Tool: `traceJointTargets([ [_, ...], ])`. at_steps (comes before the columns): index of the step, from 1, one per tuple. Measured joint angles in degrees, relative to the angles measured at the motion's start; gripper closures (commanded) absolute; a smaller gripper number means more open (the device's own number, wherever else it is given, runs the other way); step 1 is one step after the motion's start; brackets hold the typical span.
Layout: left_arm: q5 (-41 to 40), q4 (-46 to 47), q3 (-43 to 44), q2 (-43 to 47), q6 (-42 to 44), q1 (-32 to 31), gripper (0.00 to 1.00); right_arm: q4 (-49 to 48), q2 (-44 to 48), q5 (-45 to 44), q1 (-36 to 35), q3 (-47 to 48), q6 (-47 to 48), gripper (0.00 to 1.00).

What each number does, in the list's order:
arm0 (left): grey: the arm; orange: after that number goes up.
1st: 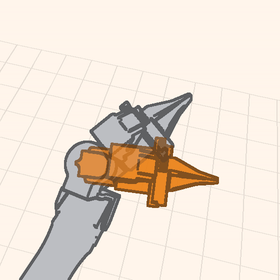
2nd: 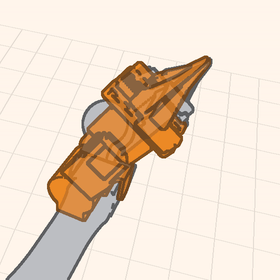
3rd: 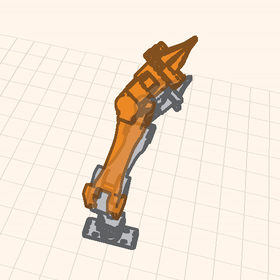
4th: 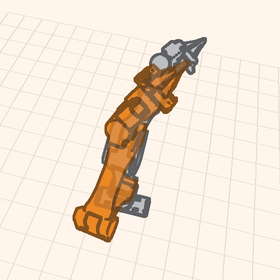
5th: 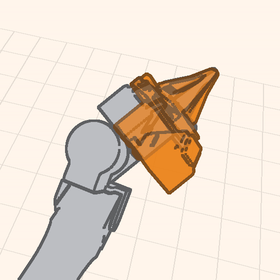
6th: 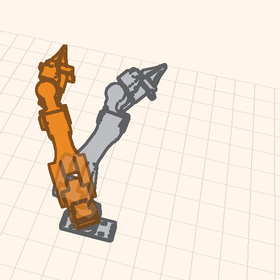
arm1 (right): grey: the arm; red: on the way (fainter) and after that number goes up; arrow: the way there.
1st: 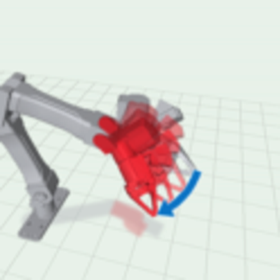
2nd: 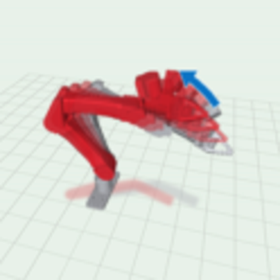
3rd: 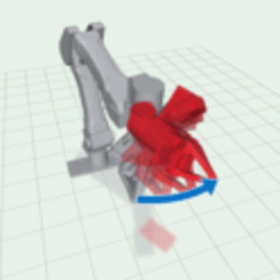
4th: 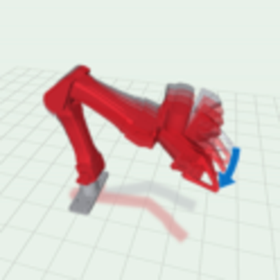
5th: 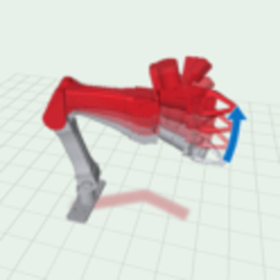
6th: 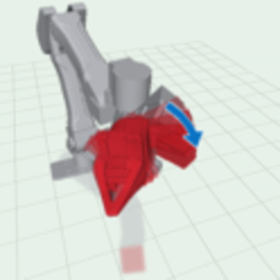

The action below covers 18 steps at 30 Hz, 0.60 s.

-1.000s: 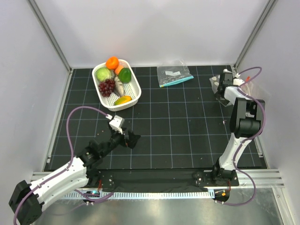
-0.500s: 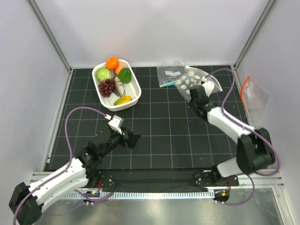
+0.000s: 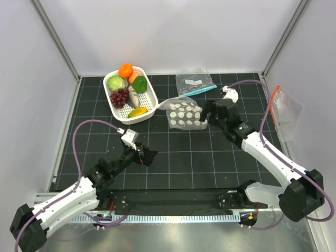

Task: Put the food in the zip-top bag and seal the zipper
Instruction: Place the zipper food storage bag at the center of the board, then adjust the zipper food storage bag at the center of the board.

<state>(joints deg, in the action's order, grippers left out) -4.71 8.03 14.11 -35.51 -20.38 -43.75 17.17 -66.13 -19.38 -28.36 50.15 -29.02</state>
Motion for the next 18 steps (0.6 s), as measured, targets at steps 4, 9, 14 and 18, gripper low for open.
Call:
traceJointTargets([
  [4,0.0,0.0,0.0,0.0,-0.1,0.0,0.0,-0.3,-3.3,6.9,5.6,4.9,1.3,0.18],
  [9,-0.2,-0.1,0.3,-0.7,-0.2,0.0,0.0,-1.8,-9.7,14.8,9.4,6.3,3.5,0.12],
  [14,-0.2,0.0,0.9,-1.3,-0.2,0.0,0.0,-2.5,-15.6,20.3,8.9,7.3,4.7,0.11],
  [18,-0.5,-0.1,0.9,-1.6,-0.3,0.0,0.0,-2.9,-19.8,20.4,6.5,8.5,4.7,0.11],
])
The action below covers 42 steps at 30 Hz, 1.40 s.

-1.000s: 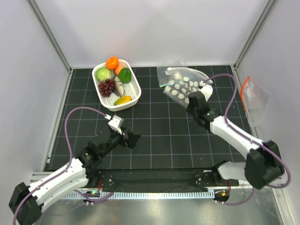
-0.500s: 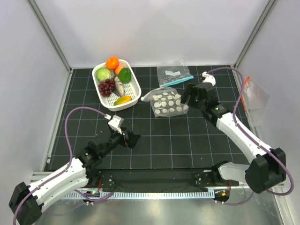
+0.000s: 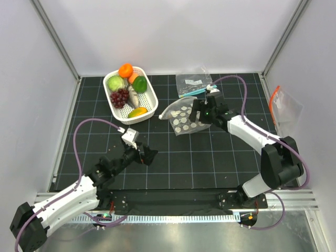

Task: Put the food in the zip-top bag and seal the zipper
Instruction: Adjust the zipper food storage bag at the center of the board.

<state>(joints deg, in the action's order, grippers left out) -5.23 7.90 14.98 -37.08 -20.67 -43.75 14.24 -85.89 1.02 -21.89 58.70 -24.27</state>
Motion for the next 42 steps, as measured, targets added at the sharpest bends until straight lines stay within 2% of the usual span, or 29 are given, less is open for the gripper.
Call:
traceJointTargets([
  [7,-0.7,0.0,0.0,0.1,-0.1,0.0,0.0,-3.1,1.1,-5.9,-5.9,-6.0,-6.8,0.13],
  [14,-0.7,0.0,0.0,0.1,-0.1,0.0,0.0,-5.0,9.2,-17.6,-8.7,-18.1,-24.1,0.11],
  [17,-0.7,0.0,0.0,0.2,-0.1,0.0,0.0,-5.7,10.1,-22.4,-10.6,-19.1,-32.2,0.1],
  [22,-0.7,0.0,0.0,0.5,-0.1,0.0,0.0,-8.3,6.5,-26.6,-11.4,-18.5,-41.2,0.11],
  [24,-0.7,0.0,0.0,0.7,-0.1,0.0,0.0,-8.9,3.7,-27.7,-11.5,-17.7,-43.9,0.17],
  [27,-0.8,0.0,0.0,0.9,-0.1,0.0,0.0,-10.9,-0.2,-28.5,-11.6,-16.7,-46.1,0.4],
  [28,-0.8,-0.1,0.0,1.0,-0.1,0.0,0.0,-11.4,-1.3,-28.6,-11.7,-16.3,-46.1,0.6],
  [30,-0.8,-0.1,0.0,1.0,-0.1,0.0,0.0,-11.6,-3.6,-28.8,-11.7,-14.5,-44.8,0.84],
  [31,-0.9,-0.1,0.0,1.0,-0.1,0.0,0.0,-11.7,-4.5,-28.8,-11.7,-13.4,-44.1,0.99],
  [34,-1.2,-0.1,0.0,1.0,-0.1,0.0,0.0,-11.6,-5.1,-28.7,-11.7,-10.9,-40.1,0.99],
  [37,-1.2,-0.5,0.0,1.2,-0.1,0.0,0.0,-11.2,-3.0,-26.8,-11.6,-9.6,-30.8,0.99],
  [42,-1.2,-0.9,0.0,2.0,-0.2,0.0,0.0,-7.3,7.2,-20.8,-10.6,-9.9,-13.8,0.99],
])
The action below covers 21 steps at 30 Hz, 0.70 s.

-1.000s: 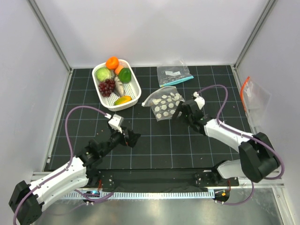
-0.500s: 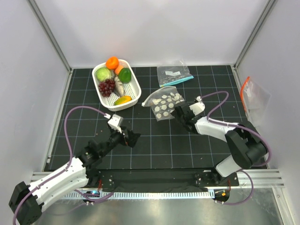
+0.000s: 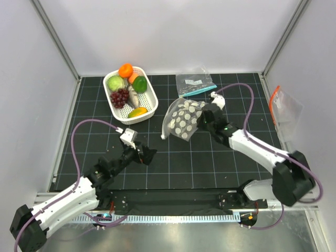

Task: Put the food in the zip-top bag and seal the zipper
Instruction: Adjust the zipper food storage bag at the center of the board.

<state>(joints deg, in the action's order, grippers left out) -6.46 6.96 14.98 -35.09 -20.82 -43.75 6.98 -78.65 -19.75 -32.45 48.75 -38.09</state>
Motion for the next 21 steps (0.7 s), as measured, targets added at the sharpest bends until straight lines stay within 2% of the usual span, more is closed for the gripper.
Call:
traceJointTargets([
  [2,0.0,0.0,0.0,0.0,0.0,0.0,0.0,2.4,5.0,5.0,1.8,0.0,5.8,0.99],
  [6,0.0,-0.2,0.0,0.1,-0.1,0.0,0.0,7.4,10.3,19.1,9.2,0.3,13.3,0.78],
  [8,0.0,-0.4,0.0,0.3,-0.1,0.0,0.0,10.5,9.9,25.6,12.8,0.7,15.8,0.29],
  [9,0.0,-0.4,0.0,0.5,-0.2,0.0,0.0,12.7,8.8,27.5,13.9,1.1,16.7,0.15],
  [11,0.0,-0.5,0.0,0.9,-0.2,0.0,0.0,17.7,5.3,28.3,14.5,3.0,18.4,0.1],
  [12,0.0,-0.5,0.0,1.1,-0.2,0.0,0.0,19.3,3.5,27.8,14.4,3.7,18.7,0.01],
  [14,0.0,-0.5,0.0,1.4,-0.2,0.0,0.0,21.8,2.0,25.5,14.2,4.1,18.7,0.01],
  [15,-0.1,-0.5,0.0,1.5,-0.2,0.0,0.0,23.2,2.3,24.3,13.8,4.1,18.7,0.06],
  [17,-0.2,-0.5,0.0,1.6,-0.2,0.0,0.0,24.5,3.8,21.6,12.7,4.2,18.6,0.1],
  [21,-0.7,-0.6,0.0,1.6,-0.5,0.0,0.0,29.6,5.6,12.2,3.8,9.8,18.0,0.19],
])
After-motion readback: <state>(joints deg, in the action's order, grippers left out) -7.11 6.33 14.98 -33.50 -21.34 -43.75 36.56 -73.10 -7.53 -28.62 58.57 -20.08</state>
